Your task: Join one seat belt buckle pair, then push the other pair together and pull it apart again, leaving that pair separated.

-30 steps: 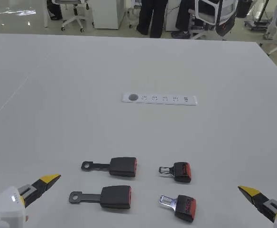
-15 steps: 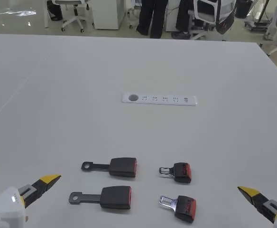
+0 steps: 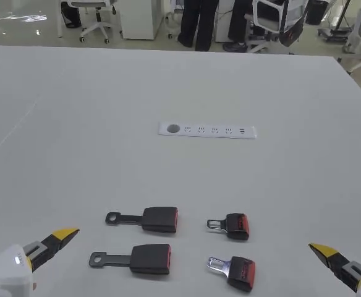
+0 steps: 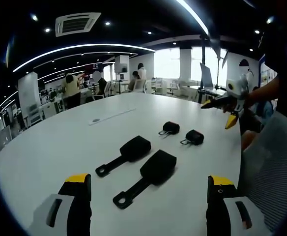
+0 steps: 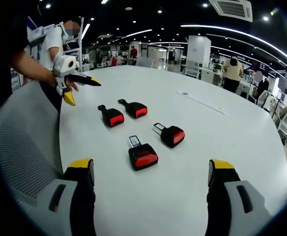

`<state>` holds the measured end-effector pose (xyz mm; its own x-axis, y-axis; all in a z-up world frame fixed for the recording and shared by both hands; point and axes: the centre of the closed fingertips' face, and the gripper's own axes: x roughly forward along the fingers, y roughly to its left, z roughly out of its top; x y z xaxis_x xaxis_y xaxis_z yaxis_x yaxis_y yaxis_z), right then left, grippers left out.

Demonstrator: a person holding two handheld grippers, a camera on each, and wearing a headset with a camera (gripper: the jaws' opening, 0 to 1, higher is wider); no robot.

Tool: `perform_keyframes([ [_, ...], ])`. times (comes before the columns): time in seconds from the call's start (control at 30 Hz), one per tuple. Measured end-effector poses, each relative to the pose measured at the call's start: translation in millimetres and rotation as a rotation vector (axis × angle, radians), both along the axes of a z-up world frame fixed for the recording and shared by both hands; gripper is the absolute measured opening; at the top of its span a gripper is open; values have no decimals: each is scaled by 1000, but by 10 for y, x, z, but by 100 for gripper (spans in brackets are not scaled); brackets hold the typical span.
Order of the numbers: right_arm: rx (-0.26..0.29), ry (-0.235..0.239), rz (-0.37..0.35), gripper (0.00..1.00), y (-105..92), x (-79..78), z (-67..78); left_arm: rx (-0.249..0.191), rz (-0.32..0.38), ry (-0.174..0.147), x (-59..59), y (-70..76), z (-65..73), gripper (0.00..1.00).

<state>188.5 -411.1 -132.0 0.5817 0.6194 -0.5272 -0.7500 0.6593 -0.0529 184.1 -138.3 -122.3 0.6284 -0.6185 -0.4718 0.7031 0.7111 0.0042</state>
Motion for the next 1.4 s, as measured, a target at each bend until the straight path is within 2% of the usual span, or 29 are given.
perform_keyframes([
  [0.2, 2, -1, 0, 97, -12, 4, 0, 0, -2, 2, 21, 10, -21, 100],
  [0.67, 0, 0, 8, 97, -56, 25, -50, 6, -17, 2, 29, -65, -26, 100],
  [1.4, -3, 7, 14, 96, -10, 25, -48, 12, -23, 8, 64, -25, -60, 99],
])
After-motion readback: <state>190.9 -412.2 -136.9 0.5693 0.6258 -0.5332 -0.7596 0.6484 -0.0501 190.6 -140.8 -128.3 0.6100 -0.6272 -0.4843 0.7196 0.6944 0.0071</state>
